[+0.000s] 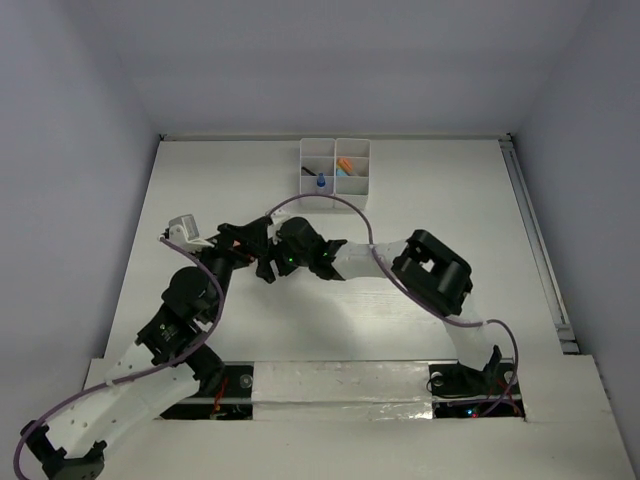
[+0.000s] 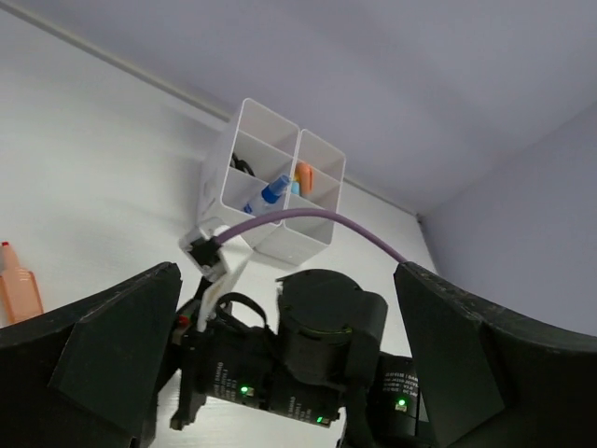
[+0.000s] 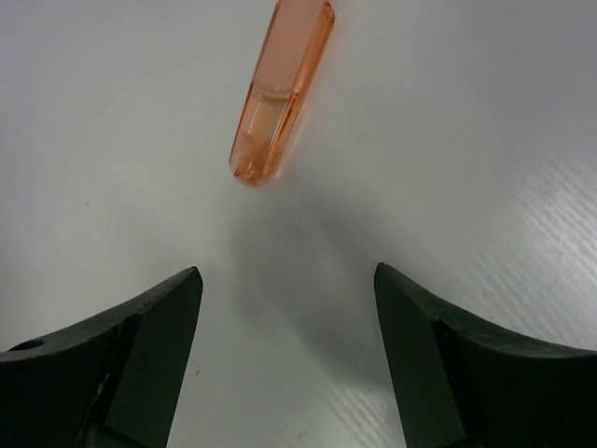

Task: Sort the stationery into containers
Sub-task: Pick up the pen from the center of the board.

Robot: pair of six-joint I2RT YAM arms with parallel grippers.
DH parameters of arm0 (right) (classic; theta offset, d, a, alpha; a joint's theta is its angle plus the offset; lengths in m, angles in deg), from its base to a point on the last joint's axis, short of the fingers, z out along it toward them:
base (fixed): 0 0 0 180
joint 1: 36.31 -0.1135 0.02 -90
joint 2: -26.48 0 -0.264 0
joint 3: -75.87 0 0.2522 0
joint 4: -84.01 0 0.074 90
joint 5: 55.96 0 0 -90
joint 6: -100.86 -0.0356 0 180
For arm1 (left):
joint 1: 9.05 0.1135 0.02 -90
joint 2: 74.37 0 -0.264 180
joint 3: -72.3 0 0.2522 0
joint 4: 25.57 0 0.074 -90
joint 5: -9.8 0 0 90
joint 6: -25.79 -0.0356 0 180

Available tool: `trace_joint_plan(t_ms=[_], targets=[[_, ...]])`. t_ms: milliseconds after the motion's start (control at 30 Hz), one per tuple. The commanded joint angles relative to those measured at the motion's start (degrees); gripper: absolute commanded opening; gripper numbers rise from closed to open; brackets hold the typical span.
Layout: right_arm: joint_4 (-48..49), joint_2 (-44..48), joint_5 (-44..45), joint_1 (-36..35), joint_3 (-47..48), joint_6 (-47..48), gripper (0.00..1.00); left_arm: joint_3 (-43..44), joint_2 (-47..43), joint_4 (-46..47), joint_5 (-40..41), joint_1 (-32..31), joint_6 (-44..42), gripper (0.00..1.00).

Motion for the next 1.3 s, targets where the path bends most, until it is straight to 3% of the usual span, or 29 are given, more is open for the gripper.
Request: trace_joint_plan(t_ms=[0, 333, 533, 600, 733, 767, 833, 867, 967, 1267], targets=[[-6.75, -3.23, 7.17, -2.19, 7.75, 6.26, 0.80, 4.43, 4.49, -1.24, -0.09, 0.46, -0.64, 0.99], [-12.38, -13.00, 19.65, -6.24, 18.74, 13.13, 0.76, 9.61, 10.82, -1.68, -4.41, 3.01, -1.35, 0.99], [-11.07, -16.96, 23.79, -7.47, 20.51, 14.72, 0.66, 10.85, 13.73, -1.16, -6.95, 5.47, -1.09, 0.99], [-10.80, -17.92, 23.96, -7.47, 20.77, 14.54, 0.57, 11.38, 14.61, -0.98, -7.83, 6.87, -1.17, 0.99], [-9.49, -19.07, 24.05, -7.47, 21.04, 13.66, 0.49, 11.20, 15.75, 0.07, -11.08, 9.51, -0.65, 0.99], [-9.13, -19.07, 23.96, -7.47, 20.60, 13.40, 0.37, 10.85, 15.93, 0.25, -11.53, 10.47, -0.56, 0.99], [-8.43, -18.46, 24.31, -7.47, 20.07, 13.05, 0.27, 10.50, 16.10, 0.51, -12.66, 11.53, -0.38, 0.99], [-7.82, -17.85, 24.75, -7.47, 18.33, 12.79, 0.18, 10.24, 16.36, 0.60, -13.02, 12.58, -0.38, 0.99], [-3.16, -13.20, 26.86, -7.47, 13.41, 11.38, 0.10, 9.54, 17.50, 0.95, -14.43, 13.38, -0.03, 0.99], [8.88, 5.35, 34.33, -7.47, -11.29, 5.49, 0.03, 4.10, 21.02, 5.52, -20.93, 17.95, 2.43, 0.89]])
